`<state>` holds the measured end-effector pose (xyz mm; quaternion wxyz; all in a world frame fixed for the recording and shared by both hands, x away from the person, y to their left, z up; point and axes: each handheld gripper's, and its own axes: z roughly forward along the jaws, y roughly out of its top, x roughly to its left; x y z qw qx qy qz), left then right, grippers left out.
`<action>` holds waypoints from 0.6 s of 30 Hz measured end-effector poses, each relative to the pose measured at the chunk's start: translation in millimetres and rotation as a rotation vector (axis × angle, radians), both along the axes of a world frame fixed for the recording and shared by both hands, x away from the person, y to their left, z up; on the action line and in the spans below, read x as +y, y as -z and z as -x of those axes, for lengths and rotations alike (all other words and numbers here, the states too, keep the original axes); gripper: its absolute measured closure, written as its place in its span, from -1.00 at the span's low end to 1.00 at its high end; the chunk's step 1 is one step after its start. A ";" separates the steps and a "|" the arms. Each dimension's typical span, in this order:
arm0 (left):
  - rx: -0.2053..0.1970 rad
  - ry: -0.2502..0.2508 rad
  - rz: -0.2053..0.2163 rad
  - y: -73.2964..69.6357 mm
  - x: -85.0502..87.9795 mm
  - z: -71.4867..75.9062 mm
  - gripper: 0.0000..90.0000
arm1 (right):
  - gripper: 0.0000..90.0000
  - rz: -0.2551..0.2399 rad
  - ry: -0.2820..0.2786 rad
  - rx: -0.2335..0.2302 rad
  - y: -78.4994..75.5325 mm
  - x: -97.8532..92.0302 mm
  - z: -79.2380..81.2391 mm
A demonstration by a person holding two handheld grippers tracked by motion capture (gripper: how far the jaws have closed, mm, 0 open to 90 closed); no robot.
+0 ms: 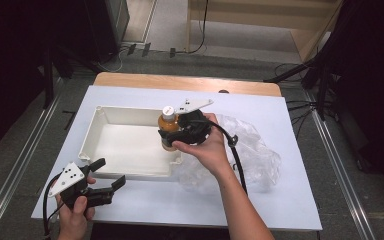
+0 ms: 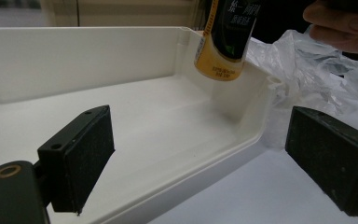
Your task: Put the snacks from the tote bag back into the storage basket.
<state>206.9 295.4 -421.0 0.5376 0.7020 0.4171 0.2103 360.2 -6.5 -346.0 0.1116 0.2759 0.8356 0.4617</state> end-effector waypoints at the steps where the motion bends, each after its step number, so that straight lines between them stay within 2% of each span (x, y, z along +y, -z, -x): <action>1: -0.001 0.000 0.000 0.1 0.1 -0.1 -0.82 | -0.30 0.000 0.001 0.001 0.8 0.0 -0.2; 12: 0.002 0.001 0.017 -0.9 1.2 0.1 -0.82 | -0.30 0.011 0.004 0.016 12.5 1.4 -1.4; 18: 0.001 0.001 0.013 -1.1 1.2 0.2 -0.82 | -0.30 0.017 0.004 0.025 19.0 1.5 -1.0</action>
